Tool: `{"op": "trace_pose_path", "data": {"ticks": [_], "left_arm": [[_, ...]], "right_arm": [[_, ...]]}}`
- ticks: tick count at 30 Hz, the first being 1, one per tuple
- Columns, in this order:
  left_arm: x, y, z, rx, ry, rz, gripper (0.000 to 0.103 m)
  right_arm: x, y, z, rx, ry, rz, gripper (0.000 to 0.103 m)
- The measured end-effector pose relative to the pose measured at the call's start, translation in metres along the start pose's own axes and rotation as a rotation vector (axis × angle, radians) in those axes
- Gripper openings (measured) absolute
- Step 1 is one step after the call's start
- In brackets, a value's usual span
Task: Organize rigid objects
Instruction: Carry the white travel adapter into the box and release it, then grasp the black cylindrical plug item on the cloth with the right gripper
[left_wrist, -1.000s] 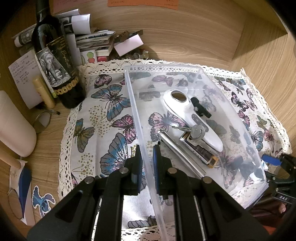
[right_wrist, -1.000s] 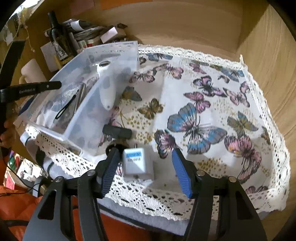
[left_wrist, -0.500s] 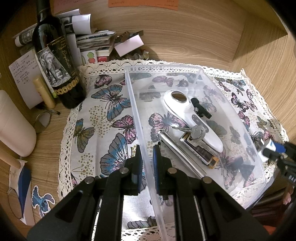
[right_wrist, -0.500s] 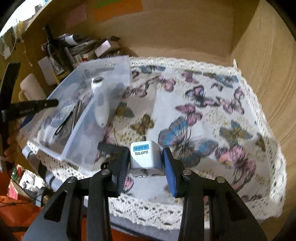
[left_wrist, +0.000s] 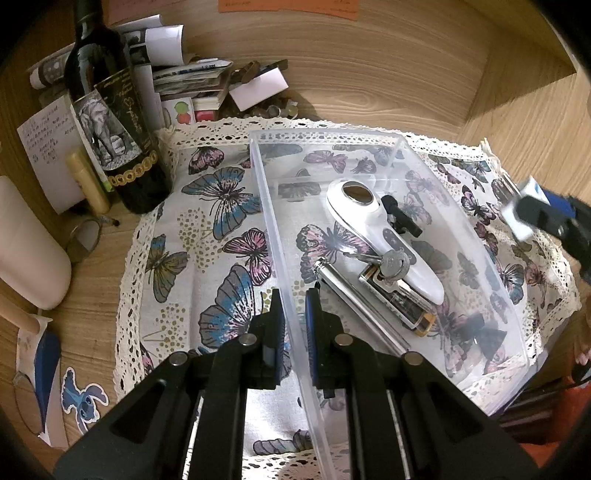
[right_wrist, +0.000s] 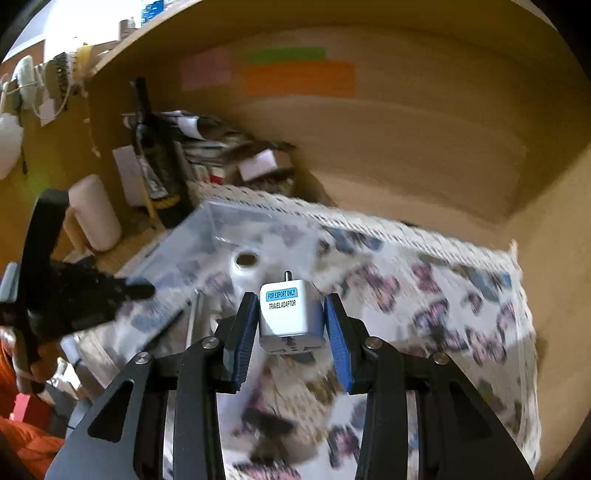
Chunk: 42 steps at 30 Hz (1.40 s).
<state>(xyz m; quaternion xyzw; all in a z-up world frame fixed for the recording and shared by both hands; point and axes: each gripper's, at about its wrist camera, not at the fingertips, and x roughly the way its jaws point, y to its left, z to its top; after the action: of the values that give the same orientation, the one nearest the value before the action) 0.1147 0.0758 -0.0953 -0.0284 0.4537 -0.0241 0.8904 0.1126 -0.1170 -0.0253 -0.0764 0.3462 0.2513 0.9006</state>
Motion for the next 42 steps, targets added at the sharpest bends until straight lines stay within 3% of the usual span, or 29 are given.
{"op": "trace_pose_path", "data": {"ticks": [6,14,22,33,42], "left_arm": [[0.000,0.001,-0.001,-0.004,0.002,-0.008,0.011],[-0.001,0.001,0.001,0.001,-0.005,0.000,0.011],[-0.001,0.001,0.001,-0.003,-0.006,0.001,0.011],[-0.001,0.002,0.001,-0.002,-0.006,0.001,0.011],[-0.001,0.002,0.001,-0.002,-0.005,0.002,0.011]], "right_arm": [[0.027,0.026,0.020,-0.079,0.016,0.066,0.034],[0.075,0.054,0.026,-0.125,0.131,0.134,0.034],[0.096,0.055,0.027,-0.135,0.210,0.139,0.034],[0.065,0.047,0.029,-0.127,0.127,0.105,0.041],[0.022,0.022,0.018,-0.079,0.062,0.025,0.044]]}}
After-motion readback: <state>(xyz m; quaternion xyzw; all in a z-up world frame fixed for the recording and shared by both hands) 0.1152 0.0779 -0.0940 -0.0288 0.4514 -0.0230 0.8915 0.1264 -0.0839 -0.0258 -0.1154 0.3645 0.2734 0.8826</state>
